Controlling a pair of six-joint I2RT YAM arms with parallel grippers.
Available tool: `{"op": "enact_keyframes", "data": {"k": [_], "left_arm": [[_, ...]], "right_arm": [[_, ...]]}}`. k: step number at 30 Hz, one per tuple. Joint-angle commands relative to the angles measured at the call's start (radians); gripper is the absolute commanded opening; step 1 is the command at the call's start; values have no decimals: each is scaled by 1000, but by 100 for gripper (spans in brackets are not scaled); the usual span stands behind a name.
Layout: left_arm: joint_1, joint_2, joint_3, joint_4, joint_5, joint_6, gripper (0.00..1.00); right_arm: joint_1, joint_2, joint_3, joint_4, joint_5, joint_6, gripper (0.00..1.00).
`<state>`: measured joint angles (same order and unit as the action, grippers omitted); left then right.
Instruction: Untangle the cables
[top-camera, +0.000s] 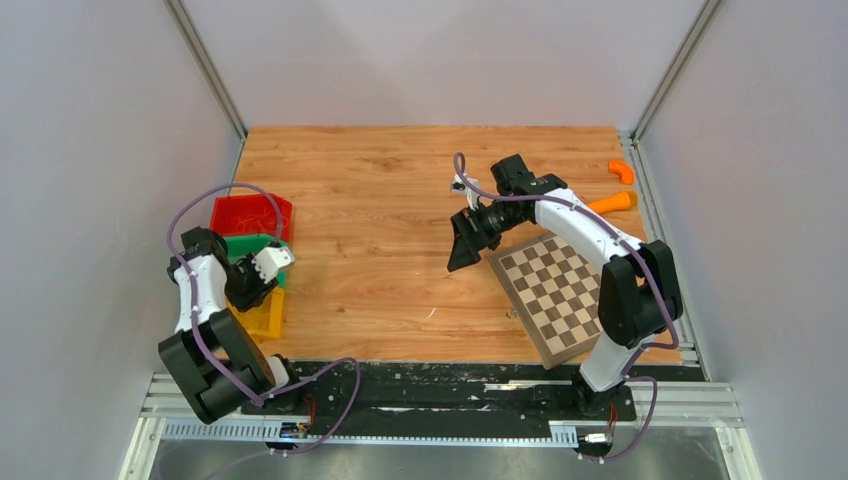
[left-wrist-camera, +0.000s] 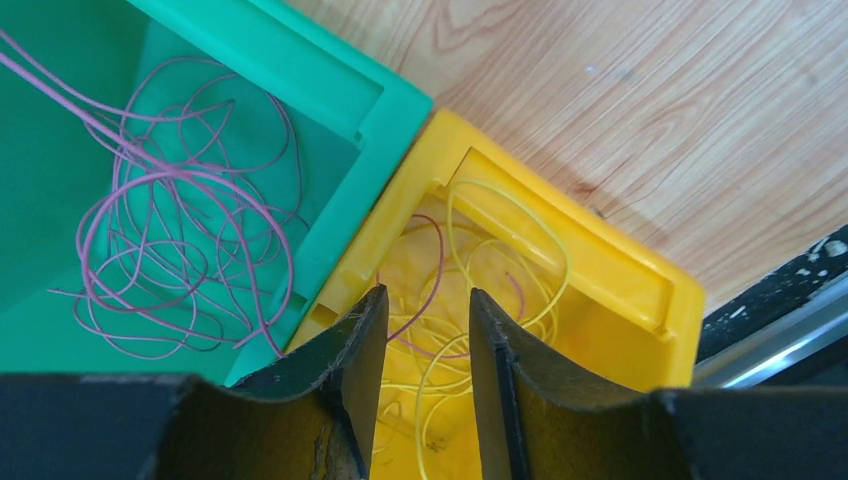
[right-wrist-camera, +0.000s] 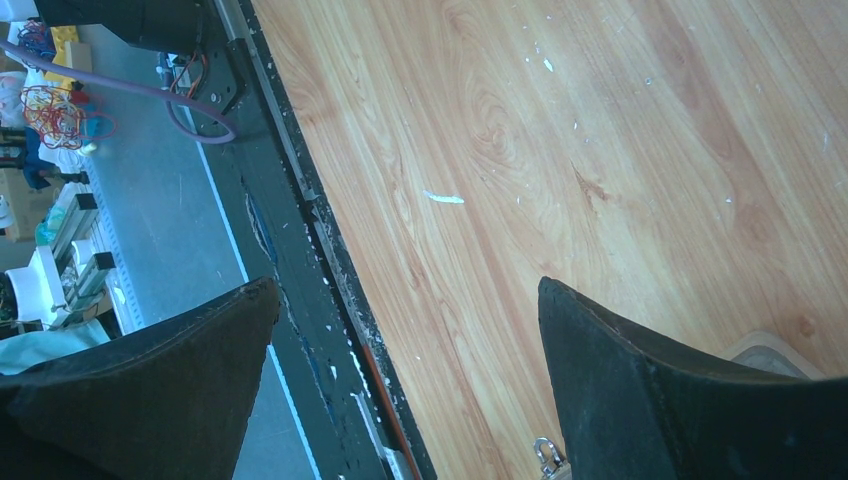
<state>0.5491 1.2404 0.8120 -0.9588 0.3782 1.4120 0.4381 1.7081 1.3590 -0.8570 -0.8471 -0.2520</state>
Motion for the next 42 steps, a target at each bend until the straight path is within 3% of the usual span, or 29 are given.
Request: {"op": "enact_keyframes", "data": {"k": [1,7,12,20,26,35,42], "left_arm": [[-5,18,2,69,-33,62,43],[-5,0,8,74,-19,72,27],[-5,-51,7,69,6,66,0],[9,-107,168,-70,87,38,0],[45,-42,316,-1,126,-27,0],[52,39,400,129,171,-85,0],[53,72,504,72,207,-108,0]], "right_arm": [[7,7,32,-2,-25,-7,100],[7,9,33,-2,-26,-7,100],[7,10,37,-2,-23,-7,100],[7,8,34,-4,-23,-9,100],[7,7,30,-5,-22,-12,100],[7,12,25,-7,-15,-16,100],[6,20,29,-9,-13,-18,100]]}}
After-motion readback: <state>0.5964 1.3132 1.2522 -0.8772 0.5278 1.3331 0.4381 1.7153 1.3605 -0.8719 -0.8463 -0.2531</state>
